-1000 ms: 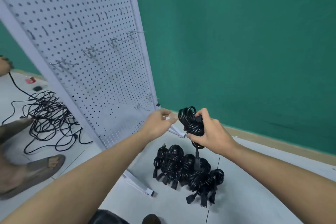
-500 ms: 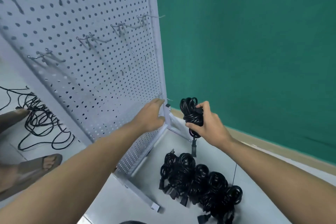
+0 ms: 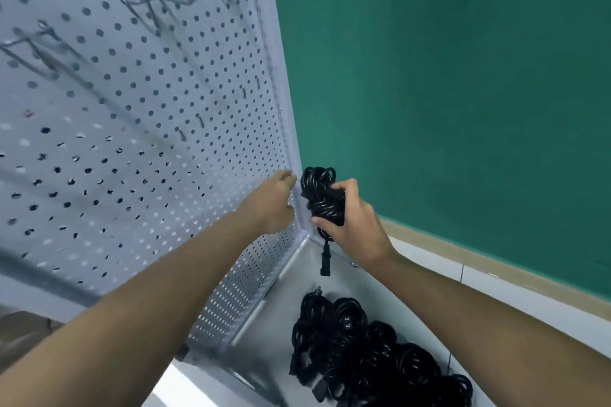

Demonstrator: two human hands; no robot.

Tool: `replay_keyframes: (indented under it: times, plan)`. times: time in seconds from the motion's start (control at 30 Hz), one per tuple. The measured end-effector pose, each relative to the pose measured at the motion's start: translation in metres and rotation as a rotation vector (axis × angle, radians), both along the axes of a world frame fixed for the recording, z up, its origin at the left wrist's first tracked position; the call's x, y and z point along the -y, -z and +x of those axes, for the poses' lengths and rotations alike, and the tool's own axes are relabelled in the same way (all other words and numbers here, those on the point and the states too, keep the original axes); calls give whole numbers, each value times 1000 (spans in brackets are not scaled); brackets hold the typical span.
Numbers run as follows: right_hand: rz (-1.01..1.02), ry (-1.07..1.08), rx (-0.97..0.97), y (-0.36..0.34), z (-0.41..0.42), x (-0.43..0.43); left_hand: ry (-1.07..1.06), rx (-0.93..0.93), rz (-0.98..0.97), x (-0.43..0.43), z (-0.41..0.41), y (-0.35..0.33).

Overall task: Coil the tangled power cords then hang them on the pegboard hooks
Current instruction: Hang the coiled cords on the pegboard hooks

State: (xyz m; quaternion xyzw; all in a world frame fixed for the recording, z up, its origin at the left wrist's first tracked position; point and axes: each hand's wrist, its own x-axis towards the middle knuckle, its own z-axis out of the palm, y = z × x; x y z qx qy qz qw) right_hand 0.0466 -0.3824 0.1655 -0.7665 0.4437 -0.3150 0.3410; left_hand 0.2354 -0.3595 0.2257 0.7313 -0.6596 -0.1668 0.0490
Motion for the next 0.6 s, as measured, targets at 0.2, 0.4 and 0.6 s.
replay_keyframes:
  times: [0.2, 0.4, 0.6]
  plan:
    - [18, 72, 20, 10, 5, 3, 15, -24, -44, 1, 8, -4]
    - [27, -12, -12, 8, 9, 10, -3, -43, -36, 1, 5, -10]
    - [50, -55, -18, 15, 26, 11, -86, -129, -71, 2, 6, -13]
